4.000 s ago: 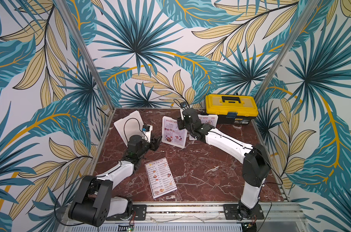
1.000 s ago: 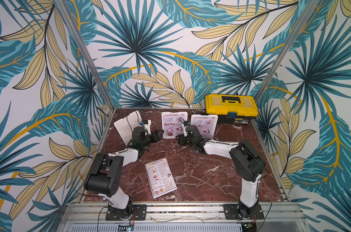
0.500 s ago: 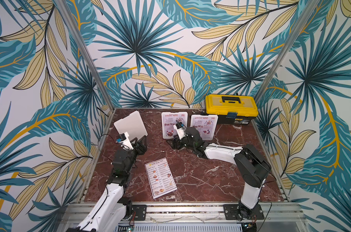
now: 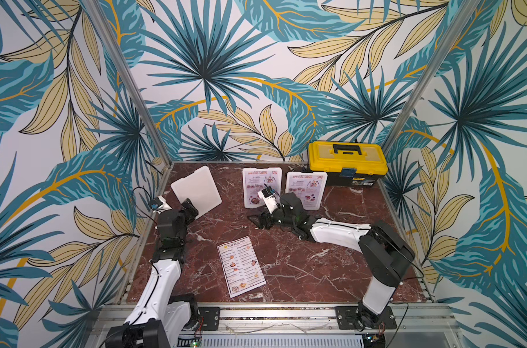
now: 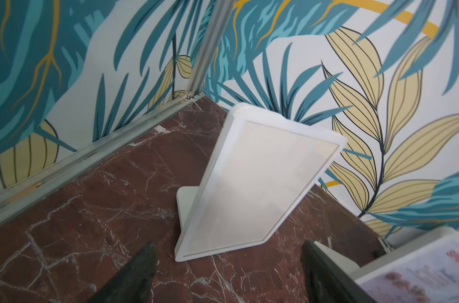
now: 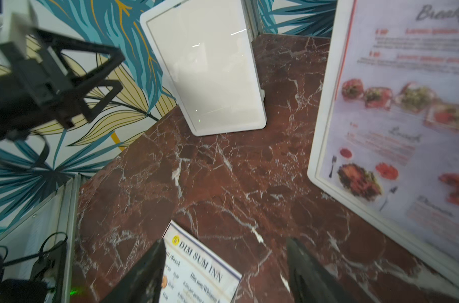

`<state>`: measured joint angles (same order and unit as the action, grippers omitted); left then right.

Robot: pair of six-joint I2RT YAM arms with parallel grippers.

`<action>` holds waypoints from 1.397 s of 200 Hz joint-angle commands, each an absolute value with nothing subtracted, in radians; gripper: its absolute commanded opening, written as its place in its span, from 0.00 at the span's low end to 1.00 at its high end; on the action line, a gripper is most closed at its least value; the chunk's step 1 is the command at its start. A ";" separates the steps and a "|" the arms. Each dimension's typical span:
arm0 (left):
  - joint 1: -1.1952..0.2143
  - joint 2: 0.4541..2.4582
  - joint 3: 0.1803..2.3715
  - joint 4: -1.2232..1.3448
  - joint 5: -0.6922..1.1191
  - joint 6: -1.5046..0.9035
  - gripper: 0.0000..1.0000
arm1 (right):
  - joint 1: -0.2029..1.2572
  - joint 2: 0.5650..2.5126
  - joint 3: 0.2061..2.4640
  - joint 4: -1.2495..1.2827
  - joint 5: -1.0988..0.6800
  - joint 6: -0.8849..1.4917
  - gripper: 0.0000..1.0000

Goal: Insert the menus into the narrow rack
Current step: Pick up the narrow rack at the center of the board.

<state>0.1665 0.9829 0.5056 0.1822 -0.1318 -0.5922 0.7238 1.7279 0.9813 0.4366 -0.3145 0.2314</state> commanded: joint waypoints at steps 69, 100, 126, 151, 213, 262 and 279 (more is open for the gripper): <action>0.193 1.281 0.747 0.195 -0.109 -0.319 0.85 | 0.728 1.376 0.515 0.647 -0.257 0.237 0.76; 0.195 1.394 0.794 0.209 -0.097 -0.237 0.81 | 0.728 1.300 0.436 0.658 -0.267 0.237 0.76; 0.196 1.392 0.766 0.285 0.060 -0.234 0.76 | 0.728 1.223 0.381 0.653 -0.237 0.234 0.76; 0.191 1.371 0.736 0.348 0.187 -0.235 0.70 | 0.727 1.157 0.348 0.642 -0.234 0.240 0.76; 0.077 1.430 0.742 0.380 0.214 -0.165 0.53 | 0.729 1.091 0.311 0.611 -0.196 0.247 0.77; 0.069 1.494 0.741 0.440 0.240 -0.193 0.40 | 0.727 1.097 0.312 0.613 -0.187 0.255 0.77; 0.065 1.514 0.745 0.456 0.247 -0.196 0.37 | 0.728 1.097 0.312 0.606 -0.178 0.255 0.77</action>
<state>0.0715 1.4879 0.7467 0.3946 0.2203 -0.1902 0.7235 1.0988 0.3378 0.6186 -0.2005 0.2470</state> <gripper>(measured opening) 0.386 0.770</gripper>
